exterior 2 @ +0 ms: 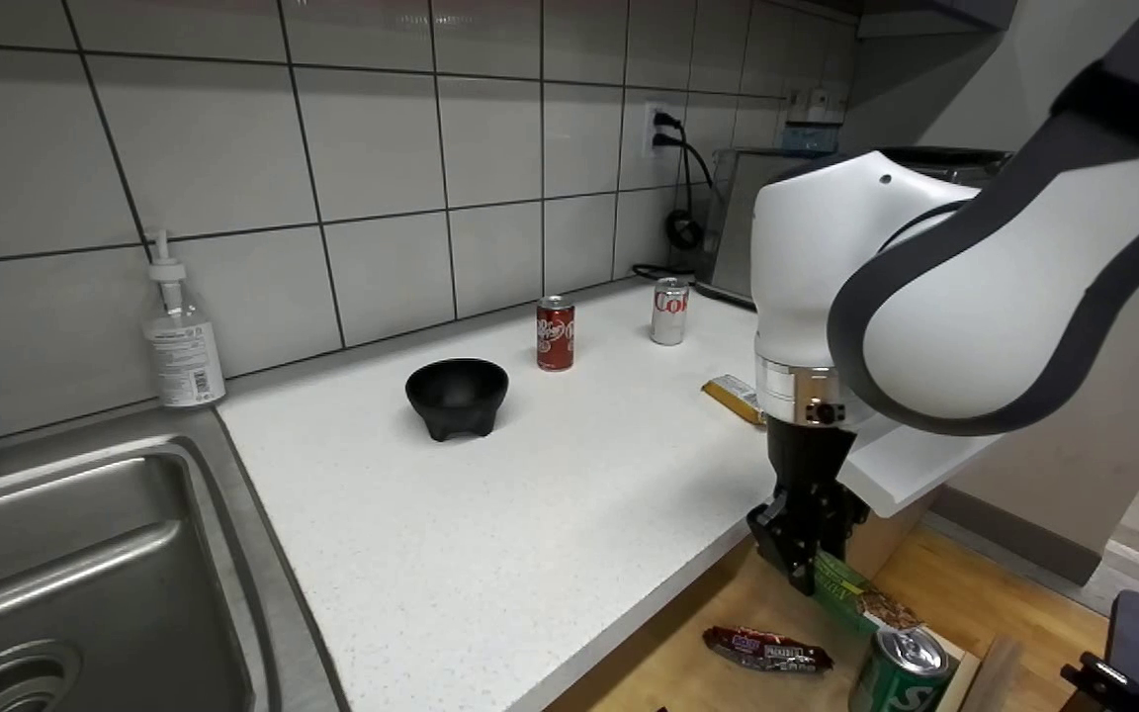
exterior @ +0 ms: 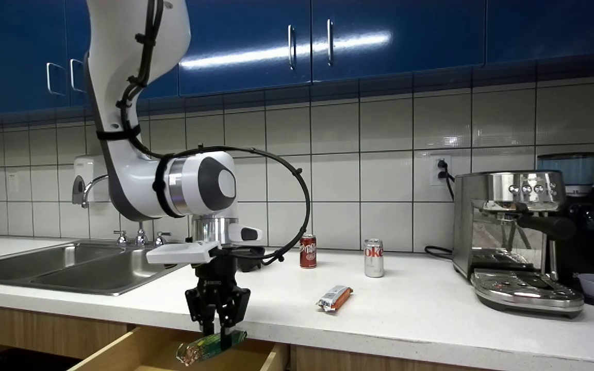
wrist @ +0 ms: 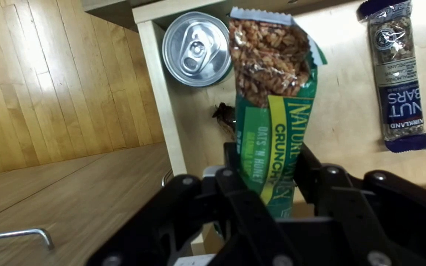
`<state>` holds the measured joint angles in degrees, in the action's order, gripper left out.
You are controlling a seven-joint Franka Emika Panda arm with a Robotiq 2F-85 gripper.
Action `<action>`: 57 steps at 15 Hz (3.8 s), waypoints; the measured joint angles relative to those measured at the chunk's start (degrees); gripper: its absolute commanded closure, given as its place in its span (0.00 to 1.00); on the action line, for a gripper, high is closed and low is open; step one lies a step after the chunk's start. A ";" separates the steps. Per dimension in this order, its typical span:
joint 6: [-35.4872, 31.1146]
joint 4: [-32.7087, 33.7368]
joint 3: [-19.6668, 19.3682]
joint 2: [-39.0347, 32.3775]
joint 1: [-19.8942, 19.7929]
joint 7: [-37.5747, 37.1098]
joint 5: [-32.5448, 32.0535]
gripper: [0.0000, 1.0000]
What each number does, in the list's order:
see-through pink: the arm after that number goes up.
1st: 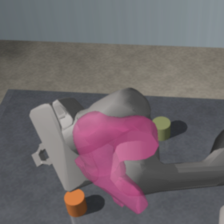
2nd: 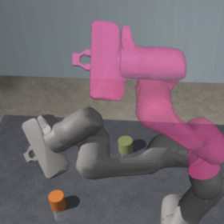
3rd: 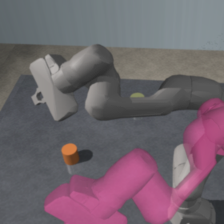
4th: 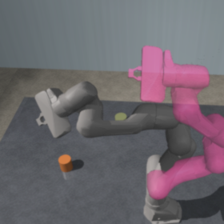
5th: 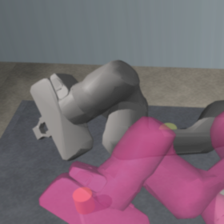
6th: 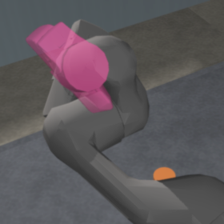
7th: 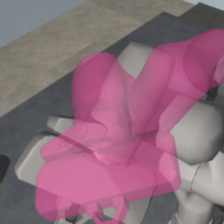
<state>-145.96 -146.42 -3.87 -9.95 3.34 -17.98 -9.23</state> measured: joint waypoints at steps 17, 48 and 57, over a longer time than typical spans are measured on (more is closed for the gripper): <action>-2.00 0.22 -0.65 3.04 -0.98 0.28 0.00 0.00; -2.43 27.40 -4.82 -15.17 -13.54 21.87 9.01 0.00; -2.40 30.95 -3.73 -18.15 -14.91 24.31 10.03 0.00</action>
<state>-148.36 -115.47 -7.60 -28.10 -11.57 6.34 0.81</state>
